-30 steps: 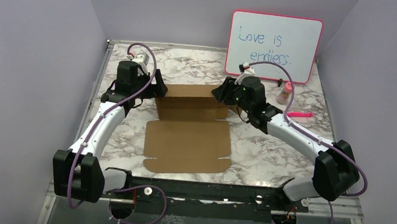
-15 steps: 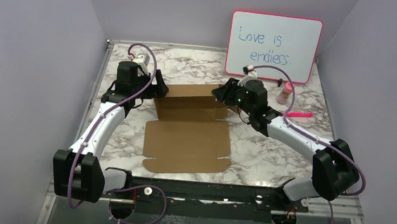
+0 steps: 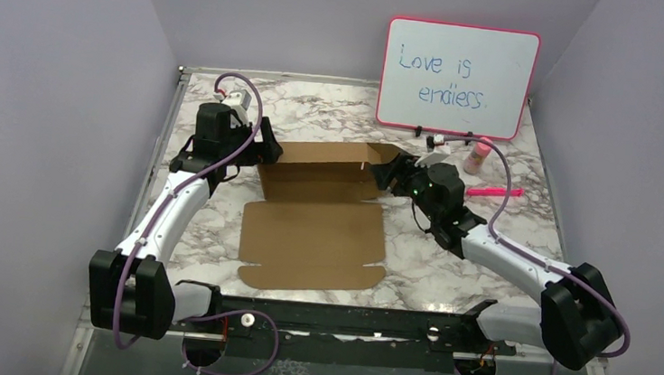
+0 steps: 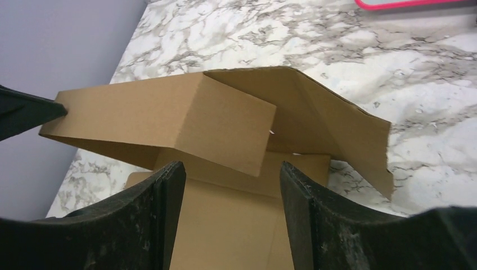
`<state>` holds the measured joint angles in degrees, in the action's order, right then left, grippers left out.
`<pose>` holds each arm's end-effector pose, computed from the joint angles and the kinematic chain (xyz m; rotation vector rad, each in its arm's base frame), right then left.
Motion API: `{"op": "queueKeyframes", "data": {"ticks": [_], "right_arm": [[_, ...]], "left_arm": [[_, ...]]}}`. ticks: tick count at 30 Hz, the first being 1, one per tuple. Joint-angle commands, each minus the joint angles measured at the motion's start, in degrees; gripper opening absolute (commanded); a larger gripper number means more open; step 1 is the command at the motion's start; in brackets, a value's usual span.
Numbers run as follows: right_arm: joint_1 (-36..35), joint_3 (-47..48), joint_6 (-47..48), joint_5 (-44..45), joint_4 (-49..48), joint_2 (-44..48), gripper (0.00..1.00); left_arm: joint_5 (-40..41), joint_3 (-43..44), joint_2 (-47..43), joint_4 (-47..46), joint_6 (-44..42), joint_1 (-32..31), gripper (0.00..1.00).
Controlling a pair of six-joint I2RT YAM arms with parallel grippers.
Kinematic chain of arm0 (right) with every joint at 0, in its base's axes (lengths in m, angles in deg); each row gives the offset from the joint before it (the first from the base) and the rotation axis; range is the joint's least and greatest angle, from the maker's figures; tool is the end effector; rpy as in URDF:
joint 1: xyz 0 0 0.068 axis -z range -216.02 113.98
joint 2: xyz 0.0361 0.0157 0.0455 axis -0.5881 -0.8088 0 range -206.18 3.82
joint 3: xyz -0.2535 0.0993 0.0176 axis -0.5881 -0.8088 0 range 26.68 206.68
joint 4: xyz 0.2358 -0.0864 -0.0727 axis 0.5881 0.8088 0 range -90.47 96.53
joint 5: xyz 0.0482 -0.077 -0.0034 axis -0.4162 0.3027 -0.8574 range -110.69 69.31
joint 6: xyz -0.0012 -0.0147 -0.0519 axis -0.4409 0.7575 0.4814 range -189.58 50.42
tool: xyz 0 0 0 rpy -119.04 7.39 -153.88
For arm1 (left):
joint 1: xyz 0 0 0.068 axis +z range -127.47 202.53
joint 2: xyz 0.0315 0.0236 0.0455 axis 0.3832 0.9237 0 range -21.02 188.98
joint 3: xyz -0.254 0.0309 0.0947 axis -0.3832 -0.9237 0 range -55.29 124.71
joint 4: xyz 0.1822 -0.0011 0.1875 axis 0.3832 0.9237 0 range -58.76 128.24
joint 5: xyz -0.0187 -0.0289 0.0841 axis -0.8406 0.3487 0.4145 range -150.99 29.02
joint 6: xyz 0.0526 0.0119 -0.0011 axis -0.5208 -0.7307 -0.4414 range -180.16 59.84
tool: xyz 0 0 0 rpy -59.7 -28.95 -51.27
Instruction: Fold the paper box
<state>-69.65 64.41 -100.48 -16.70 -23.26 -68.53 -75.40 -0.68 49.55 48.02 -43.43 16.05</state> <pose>0.2368 0.1545 0.2527 0.0082 1.8390 0.7428 0.2727 -0.0399 0.2941 -0.0443 2.1641 -0.5047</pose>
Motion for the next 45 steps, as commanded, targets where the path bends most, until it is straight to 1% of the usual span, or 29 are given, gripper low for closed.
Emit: {"op": "queueKeyframes", "data": {"ticks": [1, 6, 14, 17, 23, 25, 28, 31, 33, 41, 45], "right_arm": [[0.3, -4.5, 0.3, 4.3, -6.5, 0.6, 0.67], [0.3, -10.4, -2.8, 5.2, -16.1, -4.1, 0.66], [0.3, -10.1, -5.8, 9.5, -25.4, -15.9, 0.60], [0.3, -9.2, -8.2, 11.4, -26.5, -20.7, 0.58], [0.3, -7.9, -11.0, 9.9, -28.8, -26.3, 0.52], [0.3, -7.2, -10.5, 8.4, -29.8, -27.7, 0.50], [0.3, -6.3, -8.5, 4.5, -31.6, -29.2, 0.43], [0.3, -5.9, -6.4, 1.3, -33.6, -29.4, 0.37], [0.2, -5.7, -4.9, -0.2, -34.1, -29.0, 0.35], [-0.4, -3.5, 0.1, -6.8, -33.9, -30.3, 0.35], [-1.9, -2.6, 2.7, -6.5, -33.8, -31.7, 0.36]], "left_arm": [[-1.1, -1.2, 1.1, 0.8, -0.1, 0.3, 0.92], [-2.0, -1.2, 1.6, 0.6, 0.1, 0.3, 0.92], [-2.9, -1.3, 2.0, 0.5, 0.1, 0.4, 0.92], [-3.2, -1.3, 2.1, 0.4, 0.2, 0.3, 0.92], [-3.9, -1.3, 2.7, 0.3, 0.2, 0.4, 0.92], [-4.3, -1.3, 2.8, 0.2, 0.4, 0.3, 0.92], [-4.6, -1.3, 2.9, 0.2, 0.3, 0.4, 0.92], [-4.7, -1.3, 2.8, 0.2, 0.3, 0.3, 0.92], [-4.8, -1.3, 2.9, 0.1, 0.4, 0.3, 0.92], [-5.8, -1.4, 3.4, -0.1, 0.7, 0.4, 0.91], [-5.9, -1.4, 3.4, -0.2, 0.7, 0.3, 0.91]]}}
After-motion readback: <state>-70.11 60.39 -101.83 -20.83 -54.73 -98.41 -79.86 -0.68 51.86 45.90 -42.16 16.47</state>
